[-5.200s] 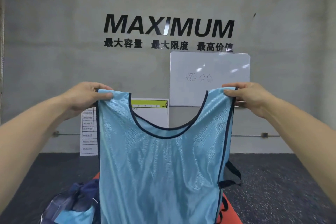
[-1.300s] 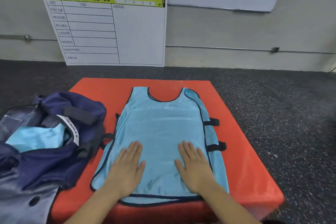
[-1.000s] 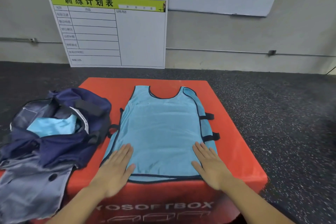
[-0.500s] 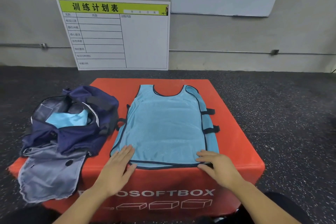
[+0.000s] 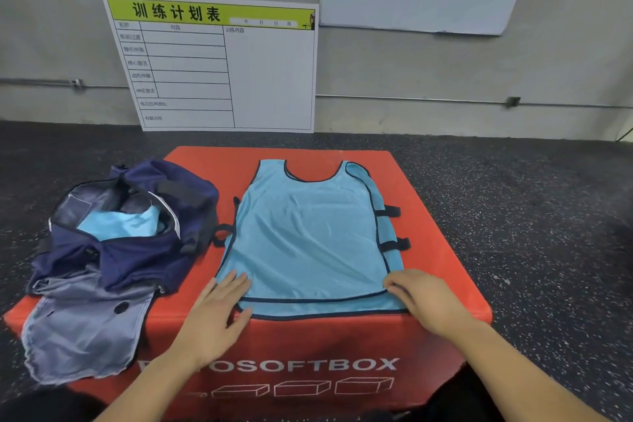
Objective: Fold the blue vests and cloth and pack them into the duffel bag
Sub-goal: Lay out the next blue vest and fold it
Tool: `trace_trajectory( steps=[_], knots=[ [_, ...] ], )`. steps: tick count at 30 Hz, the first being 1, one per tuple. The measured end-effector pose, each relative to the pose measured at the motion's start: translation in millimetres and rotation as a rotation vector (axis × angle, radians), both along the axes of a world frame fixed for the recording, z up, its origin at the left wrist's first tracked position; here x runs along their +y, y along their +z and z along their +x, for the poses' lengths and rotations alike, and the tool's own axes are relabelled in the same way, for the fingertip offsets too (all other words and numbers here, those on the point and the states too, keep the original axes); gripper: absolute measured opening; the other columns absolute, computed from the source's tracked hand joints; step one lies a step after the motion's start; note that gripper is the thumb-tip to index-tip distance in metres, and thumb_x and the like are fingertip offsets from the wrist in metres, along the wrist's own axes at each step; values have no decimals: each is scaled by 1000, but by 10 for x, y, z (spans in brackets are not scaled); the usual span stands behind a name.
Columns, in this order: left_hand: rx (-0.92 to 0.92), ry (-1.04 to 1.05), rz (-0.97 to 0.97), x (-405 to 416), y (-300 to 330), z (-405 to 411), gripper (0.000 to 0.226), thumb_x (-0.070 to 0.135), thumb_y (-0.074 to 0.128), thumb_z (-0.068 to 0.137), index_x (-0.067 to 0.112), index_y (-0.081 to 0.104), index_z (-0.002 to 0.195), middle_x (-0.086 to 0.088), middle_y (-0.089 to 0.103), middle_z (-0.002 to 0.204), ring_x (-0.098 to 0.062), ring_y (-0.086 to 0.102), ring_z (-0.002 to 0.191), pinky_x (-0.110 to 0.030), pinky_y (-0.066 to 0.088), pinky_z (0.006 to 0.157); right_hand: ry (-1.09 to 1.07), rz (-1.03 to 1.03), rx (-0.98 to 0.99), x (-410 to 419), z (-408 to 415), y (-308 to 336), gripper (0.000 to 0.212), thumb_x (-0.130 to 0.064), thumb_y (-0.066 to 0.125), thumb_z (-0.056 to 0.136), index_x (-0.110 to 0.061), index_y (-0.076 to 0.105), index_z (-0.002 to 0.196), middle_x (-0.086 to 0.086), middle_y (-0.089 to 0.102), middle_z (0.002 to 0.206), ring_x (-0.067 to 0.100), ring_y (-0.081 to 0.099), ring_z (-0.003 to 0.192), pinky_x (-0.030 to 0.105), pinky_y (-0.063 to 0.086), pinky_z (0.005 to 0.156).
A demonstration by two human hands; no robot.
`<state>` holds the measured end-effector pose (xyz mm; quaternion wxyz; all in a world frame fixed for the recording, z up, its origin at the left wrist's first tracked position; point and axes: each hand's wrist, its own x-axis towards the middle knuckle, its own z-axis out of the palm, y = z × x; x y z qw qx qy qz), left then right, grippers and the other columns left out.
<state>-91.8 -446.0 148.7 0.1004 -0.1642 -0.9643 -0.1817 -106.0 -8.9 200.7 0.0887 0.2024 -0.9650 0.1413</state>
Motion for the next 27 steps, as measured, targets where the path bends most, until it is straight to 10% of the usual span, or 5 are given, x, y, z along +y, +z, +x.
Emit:
trace_trajectory(
  steps=[14,18,27],
  knots=[
    [79,-121,190,-43,129,11,31,54,57,86,34,72,104,29,60,117,9,49,117,-5,29,102,121,101,-83,263,139,-22,14,-49,47,98,-37,54,99,-23,55,99,-3,48,95,20,40,80],
    [-24,-168,208,-129,170,-46,24,40,82,76,37,65,93,24,61,105,-2,54,109,-14,38,96,98,100,-147,338,103,-90,41,-62,64,85,-38,58,118,-25,49,116,-3,44,109,18,41,91],
    [11,-210,78,-101,313,-75,17,46,51,92,35,51,79,20,54,83,-3,50,89,-24,43,77,80,25,-149,282,29,-78,15,-37,69,92,-36,54,87,-19,54,96,5,48,96,31,45,85]
  ],
)
